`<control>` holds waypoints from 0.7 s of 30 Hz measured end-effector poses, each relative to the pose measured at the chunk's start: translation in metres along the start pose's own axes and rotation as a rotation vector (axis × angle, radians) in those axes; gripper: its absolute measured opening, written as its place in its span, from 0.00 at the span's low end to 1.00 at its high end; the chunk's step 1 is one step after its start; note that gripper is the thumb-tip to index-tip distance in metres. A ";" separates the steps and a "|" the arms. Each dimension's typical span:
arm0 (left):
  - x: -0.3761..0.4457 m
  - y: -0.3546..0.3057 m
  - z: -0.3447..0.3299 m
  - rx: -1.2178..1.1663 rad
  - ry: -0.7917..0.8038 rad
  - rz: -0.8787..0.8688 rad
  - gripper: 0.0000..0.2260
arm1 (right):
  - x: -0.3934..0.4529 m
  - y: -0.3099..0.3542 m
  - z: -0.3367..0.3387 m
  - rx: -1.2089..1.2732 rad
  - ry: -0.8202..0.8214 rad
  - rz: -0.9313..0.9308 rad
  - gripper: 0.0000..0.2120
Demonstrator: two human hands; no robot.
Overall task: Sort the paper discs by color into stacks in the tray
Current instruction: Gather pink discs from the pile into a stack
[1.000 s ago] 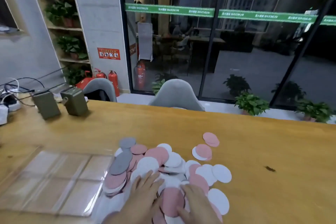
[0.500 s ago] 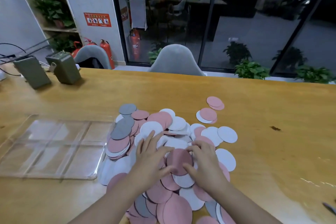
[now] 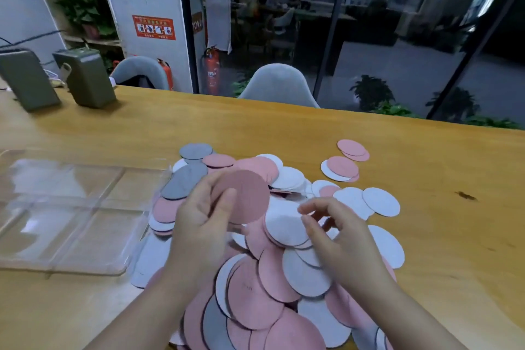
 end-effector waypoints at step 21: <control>-0.011 0.003 0.008 0.018 0.062 -0.118 0.22 | -0.031 0.034 -0.051 -0.443 0.373 0.391 0.05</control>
Point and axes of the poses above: each hand's wrist, its own x-axis towards the middle knuckle, its own z-axis out of the back of the hand, y = z × x, the point moved 9 cm from there along x, towards the middle knuckle, and after that the axes turned 12 degrees about -y, right-handed, at the moved point
